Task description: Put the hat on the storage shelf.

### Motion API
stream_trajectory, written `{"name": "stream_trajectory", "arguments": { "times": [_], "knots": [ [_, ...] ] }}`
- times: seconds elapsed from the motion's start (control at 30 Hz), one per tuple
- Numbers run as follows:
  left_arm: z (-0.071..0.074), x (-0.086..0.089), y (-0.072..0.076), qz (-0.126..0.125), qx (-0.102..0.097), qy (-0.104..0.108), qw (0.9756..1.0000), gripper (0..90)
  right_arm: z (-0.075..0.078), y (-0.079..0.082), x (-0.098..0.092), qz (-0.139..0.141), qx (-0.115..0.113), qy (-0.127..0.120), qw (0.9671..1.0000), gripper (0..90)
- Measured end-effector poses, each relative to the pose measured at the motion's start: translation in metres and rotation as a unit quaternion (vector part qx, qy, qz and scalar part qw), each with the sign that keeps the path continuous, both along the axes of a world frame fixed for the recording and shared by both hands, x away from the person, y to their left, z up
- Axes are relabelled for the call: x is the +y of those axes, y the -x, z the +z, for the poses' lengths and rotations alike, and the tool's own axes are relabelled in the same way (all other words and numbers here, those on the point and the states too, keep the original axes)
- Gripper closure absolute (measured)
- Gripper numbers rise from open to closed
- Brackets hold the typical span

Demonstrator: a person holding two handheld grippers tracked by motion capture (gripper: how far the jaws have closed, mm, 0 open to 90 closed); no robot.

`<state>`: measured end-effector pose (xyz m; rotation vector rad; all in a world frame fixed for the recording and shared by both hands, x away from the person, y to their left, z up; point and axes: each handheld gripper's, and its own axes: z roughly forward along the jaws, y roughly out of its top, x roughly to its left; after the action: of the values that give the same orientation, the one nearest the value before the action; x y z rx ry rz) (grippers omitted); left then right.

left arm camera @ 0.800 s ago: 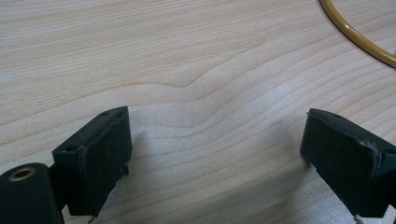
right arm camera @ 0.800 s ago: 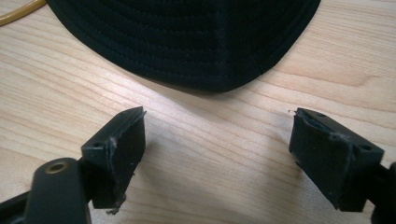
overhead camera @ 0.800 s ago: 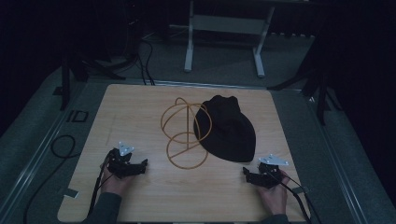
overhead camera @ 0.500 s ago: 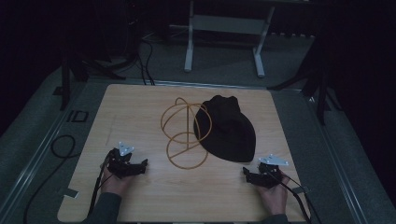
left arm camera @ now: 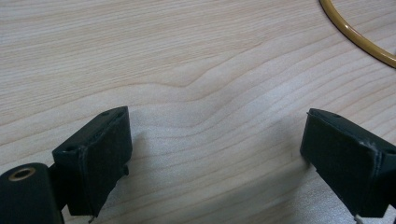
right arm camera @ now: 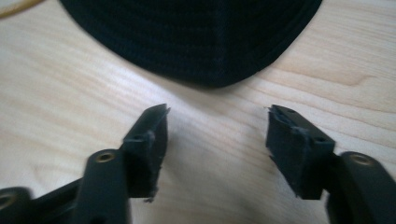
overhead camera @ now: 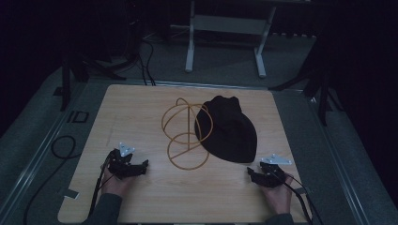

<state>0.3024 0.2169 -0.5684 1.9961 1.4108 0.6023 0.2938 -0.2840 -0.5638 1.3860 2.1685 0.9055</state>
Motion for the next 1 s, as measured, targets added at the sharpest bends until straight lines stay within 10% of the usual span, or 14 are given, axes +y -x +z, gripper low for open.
{"name": "stream_trajectory", "arguments": {
  "times": [0.43,1.0],
  "knots": [
    [0.0,0.0,0.0,0.0,0.0,-0.001,1.0,9.4,0.01,-0.004,-0.01,0.065,0.016,0.037,0.9971,56.8],
    [0.0,0.0,0.0,0.001,0.001,0.001,1.0,9.4,0.058,-0.016,-0.004,0.113,0.022,0.104,0.9879,56.5]
  ]
}}
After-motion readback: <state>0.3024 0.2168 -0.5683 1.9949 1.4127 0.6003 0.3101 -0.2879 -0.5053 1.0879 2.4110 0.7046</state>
